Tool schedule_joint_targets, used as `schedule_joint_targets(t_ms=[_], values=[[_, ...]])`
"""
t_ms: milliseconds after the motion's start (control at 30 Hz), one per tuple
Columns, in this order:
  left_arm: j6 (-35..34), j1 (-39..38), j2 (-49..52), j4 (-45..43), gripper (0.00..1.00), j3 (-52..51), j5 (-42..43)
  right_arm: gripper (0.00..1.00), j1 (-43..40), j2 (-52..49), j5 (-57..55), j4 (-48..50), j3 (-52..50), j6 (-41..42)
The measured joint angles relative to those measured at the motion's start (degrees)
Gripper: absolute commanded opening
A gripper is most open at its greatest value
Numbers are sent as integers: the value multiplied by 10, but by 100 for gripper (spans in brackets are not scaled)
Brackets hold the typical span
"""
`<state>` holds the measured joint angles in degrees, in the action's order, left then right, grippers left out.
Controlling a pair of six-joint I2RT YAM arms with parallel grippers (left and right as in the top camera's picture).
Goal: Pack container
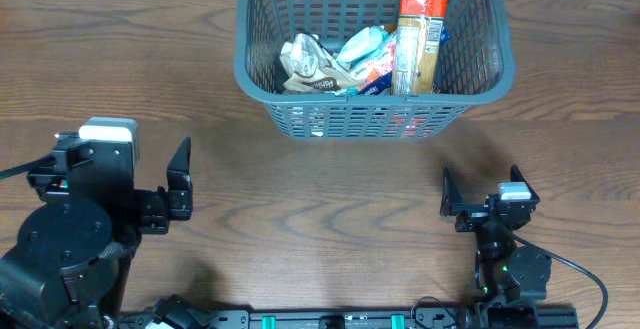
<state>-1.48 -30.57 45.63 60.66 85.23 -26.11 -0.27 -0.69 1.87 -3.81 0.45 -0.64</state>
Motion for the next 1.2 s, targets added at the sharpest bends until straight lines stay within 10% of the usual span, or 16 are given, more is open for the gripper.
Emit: schedule_joint_targets(t_ms=[533, 1200], values=[[1, 106, -17, -10, 99, -7, 81, 99, 0, 0, 0, 0, 0, 0], [89, 297, -270, -521, 98, -499, 315, 99, 0, 0, 0, 0, 0, 0]])
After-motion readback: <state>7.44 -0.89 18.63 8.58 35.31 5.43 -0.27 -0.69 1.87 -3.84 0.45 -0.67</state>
